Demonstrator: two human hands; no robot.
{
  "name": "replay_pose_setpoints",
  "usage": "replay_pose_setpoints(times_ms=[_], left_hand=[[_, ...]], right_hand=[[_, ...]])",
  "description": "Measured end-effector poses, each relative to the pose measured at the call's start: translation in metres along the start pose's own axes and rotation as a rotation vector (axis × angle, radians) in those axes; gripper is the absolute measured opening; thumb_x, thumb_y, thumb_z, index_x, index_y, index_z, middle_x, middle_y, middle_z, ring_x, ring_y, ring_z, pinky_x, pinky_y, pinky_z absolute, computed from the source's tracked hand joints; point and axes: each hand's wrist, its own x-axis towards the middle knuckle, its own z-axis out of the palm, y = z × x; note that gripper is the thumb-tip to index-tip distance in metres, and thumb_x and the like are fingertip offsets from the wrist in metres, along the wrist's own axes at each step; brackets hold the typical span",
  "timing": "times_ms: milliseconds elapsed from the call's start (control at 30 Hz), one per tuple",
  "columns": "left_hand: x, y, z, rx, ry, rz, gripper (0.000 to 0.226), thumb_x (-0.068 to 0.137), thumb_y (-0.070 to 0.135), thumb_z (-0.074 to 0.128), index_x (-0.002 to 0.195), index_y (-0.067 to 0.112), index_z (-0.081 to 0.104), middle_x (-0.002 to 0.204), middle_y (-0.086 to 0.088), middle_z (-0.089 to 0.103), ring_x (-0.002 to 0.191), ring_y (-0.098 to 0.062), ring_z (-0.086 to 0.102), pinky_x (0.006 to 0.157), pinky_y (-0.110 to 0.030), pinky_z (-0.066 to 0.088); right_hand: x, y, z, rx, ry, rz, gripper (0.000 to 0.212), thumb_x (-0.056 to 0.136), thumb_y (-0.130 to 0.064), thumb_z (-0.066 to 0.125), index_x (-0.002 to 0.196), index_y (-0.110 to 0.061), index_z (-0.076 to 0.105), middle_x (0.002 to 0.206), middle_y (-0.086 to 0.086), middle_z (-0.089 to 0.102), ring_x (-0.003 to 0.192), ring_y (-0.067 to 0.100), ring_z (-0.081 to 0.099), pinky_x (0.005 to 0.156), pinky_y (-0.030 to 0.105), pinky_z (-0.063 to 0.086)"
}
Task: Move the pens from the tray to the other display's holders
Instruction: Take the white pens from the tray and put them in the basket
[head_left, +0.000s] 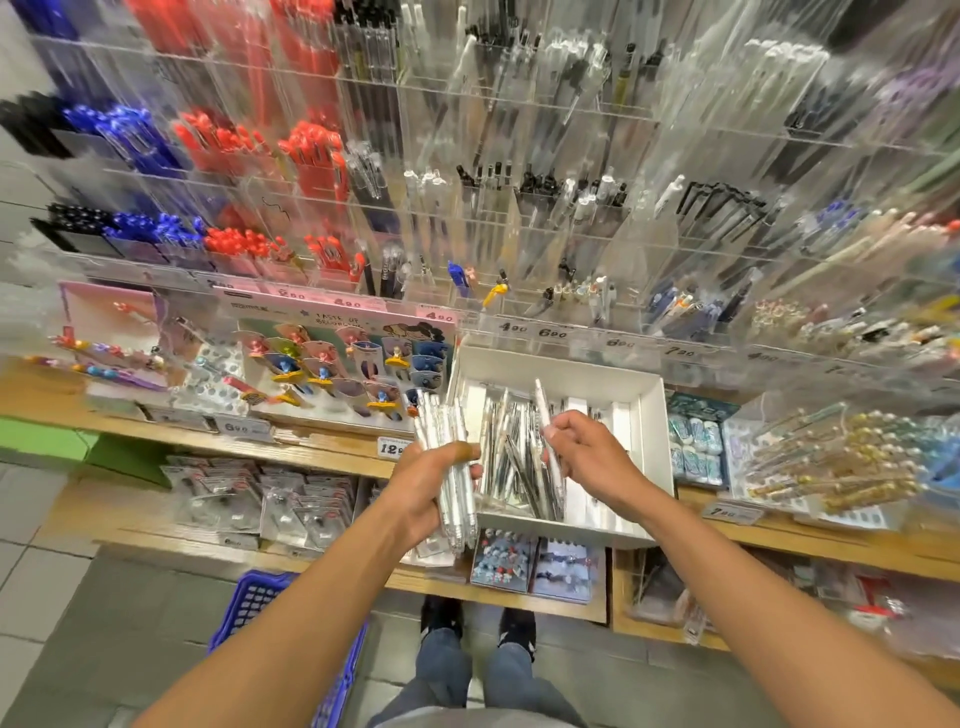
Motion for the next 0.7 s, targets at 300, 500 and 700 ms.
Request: replay_pose_setpoints(times_ms=[300, 500, 700], left_hand=[[-0.065, -0.035, -0.046, -0.145, 0.196, 0.135, 0.041, 0.089, -0.001, 0.065, 0.128, -0.007, 0.053, 0.084, -0.013, 0.066, 0.065, -0.019, 0.064, 0.052, -0.029, 0.057], [-0.118, -0.097, -0.094, -0.389, 0.426, 0.167, 0.047, 0.086, -0.001, 0.067, 0.129, -0.006, 0.050, 0.087, -0.015, 0.063, 0.063, -0.019, 0.063, 0.056, -0.032, 0.053], [-0.181, -0.166, -0.154, -0.628, 0.652, 0.231, 0.008, 0.088, -0.002, 0.059, 0.090, 0.005, 0.063, 0.067, -0.008, 0.064, 0.048, -0.014, 0.062, 0.045, -0.022, 0.051]], right_hand=[[-0.009, -0.020, 0.044, -0.016, -0.331, -0.065, 0.007, 0.095, -0.013, 0.055, 0.092, -0.011, 0.050, 0.071, 0.010, 0.071, 0.041, 0.014, 0.050, 0.037, 0.020, 0.035], [-0.023, -0.035, 0.109, -0.232, -0.636, -0.126, 0.008, 0.091, -0.007, 0.058, 0.086, -0.012, 0.056, 0.063, 0.008, 0.067, 0.041, 0.017, 0.054, 0.037, 0.021, 0.037], [-0.058, -0.040, 0.207, -0.362, -0.847, -0.234, 0.024, 0.099, -0.013, 0.051, 0.076, -0.006, 0.052, 0.050, 0.007, 0.054, 0.041, 0.023, 0.053, 0.039, 0.028, 0.040]])
